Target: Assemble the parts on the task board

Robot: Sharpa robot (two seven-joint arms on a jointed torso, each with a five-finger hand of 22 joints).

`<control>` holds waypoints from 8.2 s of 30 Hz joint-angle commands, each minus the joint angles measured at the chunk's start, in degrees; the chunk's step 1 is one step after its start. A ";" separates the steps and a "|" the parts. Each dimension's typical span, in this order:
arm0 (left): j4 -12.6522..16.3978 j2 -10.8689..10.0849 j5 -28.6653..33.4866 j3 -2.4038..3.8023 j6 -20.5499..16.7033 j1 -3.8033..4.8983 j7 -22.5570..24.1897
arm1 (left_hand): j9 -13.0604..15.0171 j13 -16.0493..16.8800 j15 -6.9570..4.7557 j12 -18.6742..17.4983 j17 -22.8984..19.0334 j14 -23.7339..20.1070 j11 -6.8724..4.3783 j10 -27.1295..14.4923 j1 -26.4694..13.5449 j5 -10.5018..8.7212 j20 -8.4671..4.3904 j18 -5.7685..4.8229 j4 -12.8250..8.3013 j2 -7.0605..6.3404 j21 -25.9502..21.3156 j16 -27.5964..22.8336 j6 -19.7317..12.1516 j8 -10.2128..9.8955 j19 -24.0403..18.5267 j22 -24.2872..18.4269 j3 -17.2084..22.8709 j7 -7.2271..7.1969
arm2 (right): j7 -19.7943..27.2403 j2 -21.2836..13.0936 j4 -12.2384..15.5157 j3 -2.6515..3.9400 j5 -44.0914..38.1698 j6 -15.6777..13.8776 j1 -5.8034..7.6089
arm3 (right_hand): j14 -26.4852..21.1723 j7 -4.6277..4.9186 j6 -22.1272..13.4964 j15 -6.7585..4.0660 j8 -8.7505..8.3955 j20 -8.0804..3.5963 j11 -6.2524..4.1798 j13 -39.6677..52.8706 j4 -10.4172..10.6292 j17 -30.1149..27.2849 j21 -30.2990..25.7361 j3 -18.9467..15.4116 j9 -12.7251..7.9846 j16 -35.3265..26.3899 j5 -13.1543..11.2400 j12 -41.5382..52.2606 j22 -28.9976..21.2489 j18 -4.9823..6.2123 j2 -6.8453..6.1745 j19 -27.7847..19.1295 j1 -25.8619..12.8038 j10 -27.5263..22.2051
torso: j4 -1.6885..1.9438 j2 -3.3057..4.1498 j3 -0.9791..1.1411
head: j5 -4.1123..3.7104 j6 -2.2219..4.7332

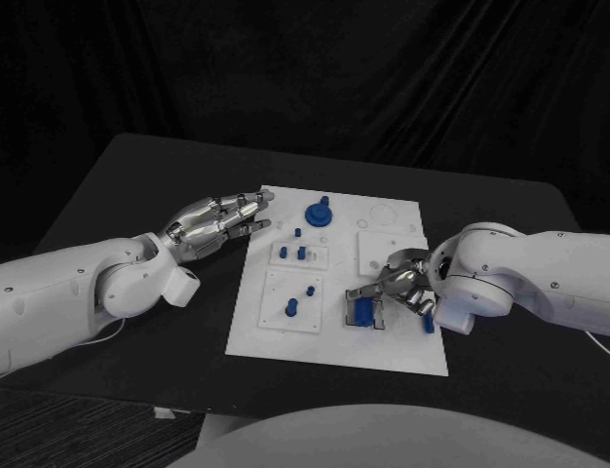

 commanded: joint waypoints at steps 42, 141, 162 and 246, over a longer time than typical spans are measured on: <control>-0.22 0.06 0.27 0.05 1.52 -0.33 0.04 | -0.04 -0.02 0.61 0.15 -0.07 -0.02 0.35 -0.01 0.35 0.25 0.53 0.57 0.03 0.06 -0.17 -0.21 -0.34 0.09 0.17 0.22 0.45 0.29 | 10.04 -5.56 4.62 -0.13 -8.67 -2.54 1.89 | 4.61 -0.77 -1.42 -0.02 6.62 0.04 -0.06 15.10 0.01 7.12 4.73 -10.94 5.56 4.15 -8.88 0.21 12.10 0.03 0.83 2.36 3.39 6.01 | 0.00 -0.07 0.01 | 0.42 -0.01; -0.55 0.39 0.27 0.06 2.80 -0.75 -1.35 | 0.04 0.05 1.13 0.67 0.00 0.03 0.56 0.05 0.78 1.06 0.93 0.65 -0.43 -0.04 0.01 -0.04 0.15 0.47 0.44 0.62 1.36 0.64 | 1.15 -12.96 4.45 -0.16 -23.36 8.93 7.17 | 3.53 0.98 -2.29 1.15 -3.13 0.99 1.45 15.10 3.65 1.47 -10.82 -18.51 1.34 1.81 -7.69 0.21 7.15 2.73 3.93 -1.36 12.96 6.01 | 0.16 -0.22 -0.17 | -0.09 -0.01; -0.79 0.69 0.27 0.05 2.69 -0.80 -0.77 | 0.03 0.06 0.97 0.80 -0.06 -0.01 0.80 0.10 0.88 1.19 1.01 0.64 -0.57 -0.04 -0.01 -0.17 0.13 0.50 0.43 0.54 1.59 0.74 | -2.17 -11.63 2.79 -0.19 -33.30 17.52 4.37 | 3.94 -1.78 7.93 -0.87 -1.84 -0.78 -0.93 15.10 1.68 2.05 -8.09 -17.65 -1.60 2.52 -8.69 0.21 8.41 2.20 5.14 0.26 11.36 6.01 | 0.06 0.01 -0.02 | -1.25 -0.01; -0.87 0.73 0.26 0.06 3.54 -1.40 -1.69 | -0.03 0.07 0.83 0.90 -0.07 -0.02 1.02 0.09 0.99 1.30 1.00 0.59 -0.79 -0.02 -0.07 -0.21 -0.29 0.39 0.35 0.36 1.98 0.78 | 3.27 -5.39 1.13 -0.16 1.28 0.67 -0.84 | 3.30 -0.41 3.92 0.08 -1.83 0.09 0.18 15.10 -16.02 -1.43 -15.23 4.77 -2.26 1.56 14.54 0.21 7.31 3.25 1.61 -0.86 12.88 6.01 | -0.01 -0.01 -0.04 | -0.78 -0.01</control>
